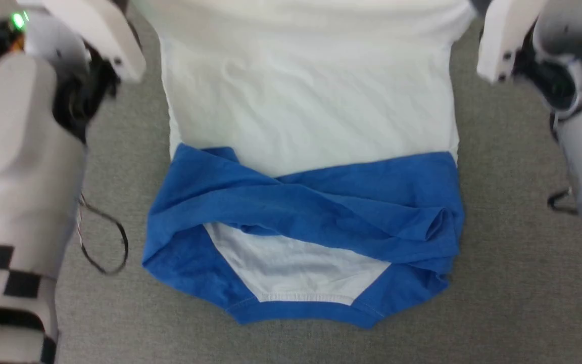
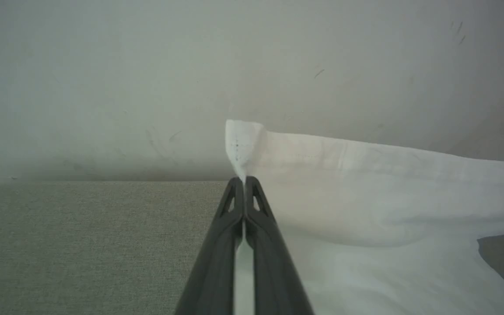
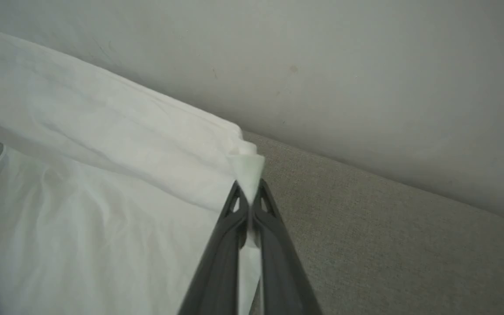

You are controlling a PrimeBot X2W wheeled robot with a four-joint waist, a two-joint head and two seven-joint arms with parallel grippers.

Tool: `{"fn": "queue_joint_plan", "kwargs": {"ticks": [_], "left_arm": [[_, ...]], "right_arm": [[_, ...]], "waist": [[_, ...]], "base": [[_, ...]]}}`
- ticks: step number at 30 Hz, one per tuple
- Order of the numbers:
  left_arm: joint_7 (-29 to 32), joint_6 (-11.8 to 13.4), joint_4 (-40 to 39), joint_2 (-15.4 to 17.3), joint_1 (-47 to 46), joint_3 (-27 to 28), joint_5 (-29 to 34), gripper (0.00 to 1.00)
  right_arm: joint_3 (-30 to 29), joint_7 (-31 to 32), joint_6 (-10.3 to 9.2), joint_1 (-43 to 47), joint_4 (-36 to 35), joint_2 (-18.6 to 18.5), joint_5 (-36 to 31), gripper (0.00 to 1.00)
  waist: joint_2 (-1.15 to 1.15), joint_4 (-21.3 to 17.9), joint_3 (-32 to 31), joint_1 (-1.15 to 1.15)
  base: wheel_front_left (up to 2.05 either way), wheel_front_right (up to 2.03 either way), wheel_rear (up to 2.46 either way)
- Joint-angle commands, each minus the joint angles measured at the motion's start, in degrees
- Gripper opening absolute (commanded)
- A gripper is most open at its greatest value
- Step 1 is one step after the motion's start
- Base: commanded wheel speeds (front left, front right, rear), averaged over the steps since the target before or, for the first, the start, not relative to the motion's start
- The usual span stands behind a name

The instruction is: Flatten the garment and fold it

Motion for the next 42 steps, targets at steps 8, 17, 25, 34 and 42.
{"fn": "queue_joint_plan", "kwargs": {"ticks": [8,17,25,34,42], "left_arm": [[-0.4,0.9,-9.7,0.7,18.5,1.4,-5.1,0.0],[1.1,5.7,-25.3,2.4,38.8,2.0,-8.7,0.0],[0.6,9.6,-32.4,2.7,51.0,2.7,-10.6,0.0],[0.2,15.5,-34.2,2.0,59.0,4.6,-12.3,0.0],[3.3,18.7,-34.2,3.0,61.9,3.6,-12.0,0.0]], "right_arm": [[-1.3,-1.0,-0.11,19.6,-8.5,-2.5,8.1,0.0],[-8.6,-0.3,-0.11,37.4,-18.5,-0.5,10.9,0.0],[-17.1,1.8,-0.11,51.7,-26.7,4.4,9.9,0.0],[-20.2,5.5,-0.11,59.6,-30.4,8.0,7.5,0.0],[-18.4,10.6,-0.11,64.1,-32.4,7.8,8.2,0.0]], "waist": [[0.0,0.2,-17.1,0.01],[0.0,0.7,-19.8,0.01],[0.0,1.2,-20.0,0.01],[0.0,0.4,-19.3,0.01],[0.0,0.8,-18.8,0.01]], "base": [[0.0,0.0,0.0],[0.0,0.0,0.0],[0.0,0.0,0.0],[0.0,0.0,0.0],[0.0,0.0,0.0]]}}
